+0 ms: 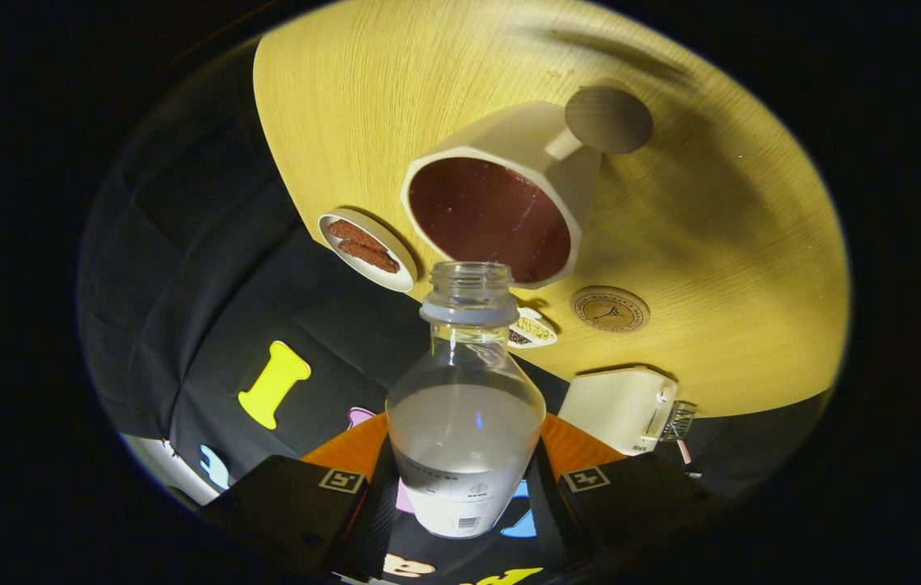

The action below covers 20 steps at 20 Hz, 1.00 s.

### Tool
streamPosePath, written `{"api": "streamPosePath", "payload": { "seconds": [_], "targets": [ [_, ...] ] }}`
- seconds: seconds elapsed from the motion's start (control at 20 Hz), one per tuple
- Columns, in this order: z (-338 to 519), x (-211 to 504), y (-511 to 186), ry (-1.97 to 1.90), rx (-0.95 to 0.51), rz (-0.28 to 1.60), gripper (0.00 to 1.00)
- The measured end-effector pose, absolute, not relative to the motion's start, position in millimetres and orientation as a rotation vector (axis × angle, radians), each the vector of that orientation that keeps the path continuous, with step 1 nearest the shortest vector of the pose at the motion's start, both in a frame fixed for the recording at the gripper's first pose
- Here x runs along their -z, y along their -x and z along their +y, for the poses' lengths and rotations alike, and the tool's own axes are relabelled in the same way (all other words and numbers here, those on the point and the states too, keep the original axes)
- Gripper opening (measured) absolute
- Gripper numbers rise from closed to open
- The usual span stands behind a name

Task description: Take the bottle from table, then pour the juice into the cup, finally place the bottle on the coaster

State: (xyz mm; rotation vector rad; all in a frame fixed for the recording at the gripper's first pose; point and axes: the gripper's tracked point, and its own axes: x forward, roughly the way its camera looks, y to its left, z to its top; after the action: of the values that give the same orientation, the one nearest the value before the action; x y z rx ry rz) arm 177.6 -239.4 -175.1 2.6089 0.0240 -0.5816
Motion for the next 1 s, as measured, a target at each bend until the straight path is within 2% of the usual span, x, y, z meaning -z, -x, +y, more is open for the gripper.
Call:
{"api": "streamPosePath", "payload": {
  "seconds": [0.7, 1.0],
  "targets": [
    [-227.3, 158.2, -174.7, -2.618, 0.549, 0.029, 0.73],
    [-221.4, 145.5, -174.0, -2.509, 0.549, -0.017, 0.73]
  ]
}}
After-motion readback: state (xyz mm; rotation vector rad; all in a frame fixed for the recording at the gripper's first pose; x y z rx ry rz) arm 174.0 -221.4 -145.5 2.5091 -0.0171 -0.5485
